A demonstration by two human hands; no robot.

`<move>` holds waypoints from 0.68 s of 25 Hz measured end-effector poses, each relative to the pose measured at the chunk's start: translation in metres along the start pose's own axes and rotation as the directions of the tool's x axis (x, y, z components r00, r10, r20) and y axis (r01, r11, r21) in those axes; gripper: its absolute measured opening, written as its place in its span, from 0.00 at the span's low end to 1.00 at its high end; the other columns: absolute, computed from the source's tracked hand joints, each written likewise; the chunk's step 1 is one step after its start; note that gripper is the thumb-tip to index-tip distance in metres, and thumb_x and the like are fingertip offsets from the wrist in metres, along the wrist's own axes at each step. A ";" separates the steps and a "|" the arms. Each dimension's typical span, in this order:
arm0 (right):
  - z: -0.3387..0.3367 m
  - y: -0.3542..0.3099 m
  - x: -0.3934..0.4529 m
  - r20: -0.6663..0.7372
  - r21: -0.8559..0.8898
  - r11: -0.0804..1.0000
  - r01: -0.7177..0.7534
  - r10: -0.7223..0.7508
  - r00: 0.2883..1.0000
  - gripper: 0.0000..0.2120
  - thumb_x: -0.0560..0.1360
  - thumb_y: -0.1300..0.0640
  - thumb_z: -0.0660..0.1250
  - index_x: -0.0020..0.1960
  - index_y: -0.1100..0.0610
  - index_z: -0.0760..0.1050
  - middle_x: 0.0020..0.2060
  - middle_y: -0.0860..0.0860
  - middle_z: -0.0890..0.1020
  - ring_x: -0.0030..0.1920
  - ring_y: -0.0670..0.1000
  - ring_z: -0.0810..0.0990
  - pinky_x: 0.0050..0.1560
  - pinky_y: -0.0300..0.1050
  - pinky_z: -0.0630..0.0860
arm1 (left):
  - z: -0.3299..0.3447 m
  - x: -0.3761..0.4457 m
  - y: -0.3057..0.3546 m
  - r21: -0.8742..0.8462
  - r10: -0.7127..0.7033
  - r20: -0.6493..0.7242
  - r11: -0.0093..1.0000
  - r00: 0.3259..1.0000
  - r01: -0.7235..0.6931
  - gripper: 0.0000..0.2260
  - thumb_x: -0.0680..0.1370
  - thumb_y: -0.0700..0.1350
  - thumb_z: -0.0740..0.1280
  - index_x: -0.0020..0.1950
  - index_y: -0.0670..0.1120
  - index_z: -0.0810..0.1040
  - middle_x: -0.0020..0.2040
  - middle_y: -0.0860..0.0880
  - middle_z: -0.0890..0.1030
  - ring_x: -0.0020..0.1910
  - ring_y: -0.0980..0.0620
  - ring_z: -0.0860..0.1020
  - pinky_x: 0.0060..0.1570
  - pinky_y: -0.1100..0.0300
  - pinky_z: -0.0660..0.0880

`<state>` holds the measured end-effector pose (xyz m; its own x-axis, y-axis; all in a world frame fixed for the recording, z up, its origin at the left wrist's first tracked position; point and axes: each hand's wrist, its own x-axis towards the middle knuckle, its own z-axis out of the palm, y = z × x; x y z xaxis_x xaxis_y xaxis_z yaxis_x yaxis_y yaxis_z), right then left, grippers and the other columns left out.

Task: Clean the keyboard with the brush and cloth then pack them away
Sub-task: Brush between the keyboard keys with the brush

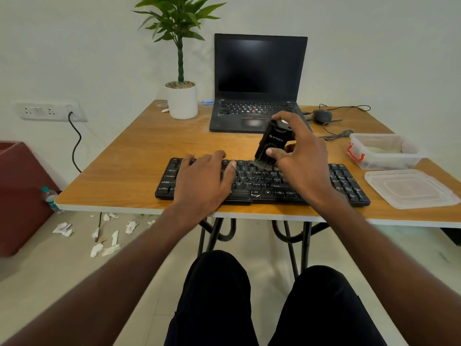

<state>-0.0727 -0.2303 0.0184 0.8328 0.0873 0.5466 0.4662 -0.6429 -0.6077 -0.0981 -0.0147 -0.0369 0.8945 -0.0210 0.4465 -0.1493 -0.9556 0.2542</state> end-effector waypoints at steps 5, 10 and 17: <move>-0.005 0.010 -0.009 0.020 -0.050 0.999 0.007 -0.006 1.000 0.30 0.76 0.57 0.76 0.72 0.39 0.69 0.65 0.47 0.81 0.43 0.43 0.83 0.46 0.44 0.85 | 0.003 -0.002 -0.001 -0.013 -0.010 -0.009 1.000 1.000 0.010 0.23 0.86 0.62 0.47 0.65 0.51 0.75 0.54 0.51 0.86 0.55 0.51 0.82 0.74 0.43 0.66; 0.000 0.002 0.002 0.020 -0.042 0.994 0.103 -0.102 0.995 0.27 0.75 0.58 0.77 0.69 0.44 0.71 0.63 0.46 0.82 0.50 0.43 0.80 0.49 0.43 0.84 | 0.003 -0.005 0.000 -0.009 -0.007 -0.026 1.000 1.000 0.006 0.23 0.86 0.61 0.47 0.65 0.51 0.76 0.54 0.50 0.85 0.55 0.50 0.82 0.74 0.43 0.66; 0.002 0.004 0.014 0.088 -0.149 0.979 0.136 -0.124 0.988 0.30 0.75 0.58 0.76 0.71 0.42 0.68 0.62 0.49 0.82 0.53 0.49 0.83 0.51 0.44 0.83 | 0.002 -0.005 0.002 0.027 0.011 -0.023 1.000 1.000 -0.010 0.23 0.87 0.59 0.48 0.63 0.50 0.79 0.55 0.52 0.85 0.55 0.52 0.81 0.73 0.44 0.66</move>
<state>-0.0588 -0.2299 0.0223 0.7916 0.2327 0.5650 0.5254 -0.7312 -0.4351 -0.1020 -0.0170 -0.0406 0.8830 -0.0249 0.4688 -0.1473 -0.9628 0.2264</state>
